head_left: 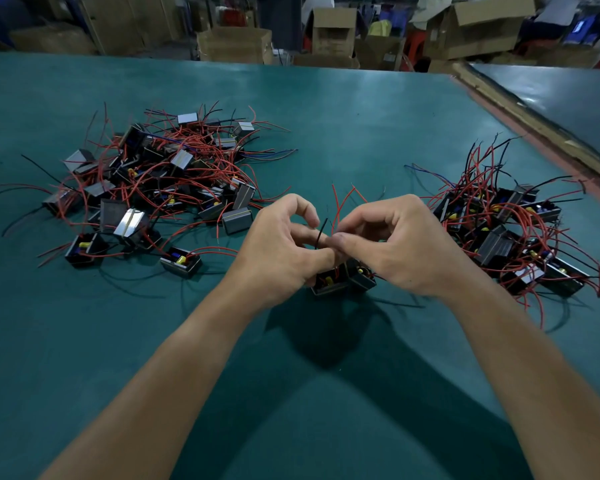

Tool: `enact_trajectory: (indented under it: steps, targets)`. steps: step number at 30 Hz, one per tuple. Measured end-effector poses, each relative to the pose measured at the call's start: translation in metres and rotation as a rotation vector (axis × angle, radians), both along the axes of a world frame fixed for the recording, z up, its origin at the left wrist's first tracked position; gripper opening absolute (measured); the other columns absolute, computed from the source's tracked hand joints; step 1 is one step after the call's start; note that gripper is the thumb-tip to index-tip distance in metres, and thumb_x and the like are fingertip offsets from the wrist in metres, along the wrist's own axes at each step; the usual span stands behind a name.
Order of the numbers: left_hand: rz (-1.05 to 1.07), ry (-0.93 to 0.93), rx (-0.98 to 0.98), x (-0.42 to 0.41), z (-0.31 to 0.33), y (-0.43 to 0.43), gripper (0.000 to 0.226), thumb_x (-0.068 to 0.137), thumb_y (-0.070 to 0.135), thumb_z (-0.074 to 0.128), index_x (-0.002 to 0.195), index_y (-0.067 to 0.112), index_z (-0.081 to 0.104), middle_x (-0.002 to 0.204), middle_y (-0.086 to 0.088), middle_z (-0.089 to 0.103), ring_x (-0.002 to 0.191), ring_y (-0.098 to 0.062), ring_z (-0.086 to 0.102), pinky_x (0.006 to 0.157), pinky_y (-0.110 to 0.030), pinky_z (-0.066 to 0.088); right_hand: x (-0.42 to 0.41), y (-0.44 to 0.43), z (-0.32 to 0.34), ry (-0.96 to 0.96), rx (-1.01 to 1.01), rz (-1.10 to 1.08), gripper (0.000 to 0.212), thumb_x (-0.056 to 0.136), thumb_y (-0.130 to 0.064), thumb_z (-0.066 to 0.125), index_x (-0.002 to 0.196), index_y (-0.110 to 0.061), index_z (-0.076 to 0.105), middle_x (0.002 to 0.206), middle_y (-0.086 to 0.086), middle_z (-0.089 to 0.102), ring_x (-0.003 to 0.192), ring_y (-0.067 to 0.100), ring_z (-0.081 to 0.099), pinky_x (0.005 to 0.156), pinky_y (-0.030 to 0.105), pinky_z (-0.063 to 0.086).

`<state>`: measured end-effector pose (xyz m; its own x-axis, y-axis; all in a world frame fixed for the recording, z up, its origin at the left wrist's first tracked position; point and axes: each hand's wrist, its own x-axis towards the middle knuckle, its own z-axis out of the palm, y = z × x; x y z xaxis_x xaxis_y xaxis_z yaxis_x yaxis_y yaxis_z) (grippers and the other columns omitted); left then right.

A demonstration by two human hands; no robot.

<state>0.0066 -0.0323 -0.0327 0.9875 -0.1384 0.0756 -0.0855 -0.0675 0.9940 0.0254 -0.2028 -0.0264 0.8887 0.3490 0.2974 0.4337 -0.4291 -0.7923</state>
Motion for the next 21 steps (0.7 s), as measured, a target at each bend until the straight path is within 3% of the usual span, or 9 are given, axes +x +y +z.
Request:
enact_trajectory:
  steps: [2,6,9,16,21]
  targets:
    - [-0.017,0.000,-0.007,-0.0011,0.0001,-0.0006,0.043,0.076,-0.010,0.074,0.083,0.015,0.040,0.063,-0.004,0.070,0.036,-0.010,0.044,0.037,-0.019,0.038,-0.0001,0.0009,-0.0010,0.005,-0.018,-0.018,0.016,0.079,-0.032,0.066,0.073,-0.018,0.071,0.066,0.004,0.070,0.055,0.021,0.056,0.054,0.031,0.046]
    - [-0.040,0.020,-0.030,-0.0026,0.0008,-0.0003,0.037,0.076,-0.005,0.077,0.081,0.013,0.045,0.061,-0.002,0.068,0.038,-0.010,0.049,0.038,-0.020,0.042,0.0009,0.0039,-0.0049,0.051,-0.006,-0.040,0.019,0.093,-0.017,0.062,0.074,-0.018,0.061,0.057,-0.007,0.061,0.049,0.007,0.049,0.048,0.022,0.039]
    - [-0.070,0.041,-0.019,-0.0023,0.0030,0.0021,0.028,0.075,0.002,0.079,0.081,0.012,0.053,0.067,-0.012,0.070,0.041,-0.014,0.056,0.042,-0.022,0.047,0.0014,0.0020,-0.0024,0.104,0.020,-0.046,0.024,0.099,-0.008,0.054,0.077,-0.018,0.057,0.054,-0.009,0.060,0.046,0.009,0.051,0.044,0.023,0.044]
    - [-0.053,0.022,0.024,0.0002,0.0008,0.0032,0.011,0.088,0.006,0.069,0.085,0.014,0.062,0.070,-0.007,0.074,0.042,-0.015,0.060,0.043,-0.022,0.047,0.0000,0.0010,0.0027,0.121,0.039,-0.048,0.027,0.102,-0.007,0.049,0.077,-0.018,0.055,0.060,-0.008,0.061,0.050,0.009,0.058,0.049,0.028,0.052]
    - [-0.056,0.005,0.064,0.0005,-0.0010,0.0021,0.016,0.090,0.005,0.066,0.098,0.019,0.068,0.066,-0.004,0.073,0.040,-0.013,0.057,0.042,-0.019,0.045,-0.0010,0.0014,0.0047,0.119,0.071,-0.043,0.027,0.102,-0.006,0.049,0.077,-0.015,0.055,0.064,-0.003,0.059,0.049,0.010,0.060,0.050,0.030,0.055]
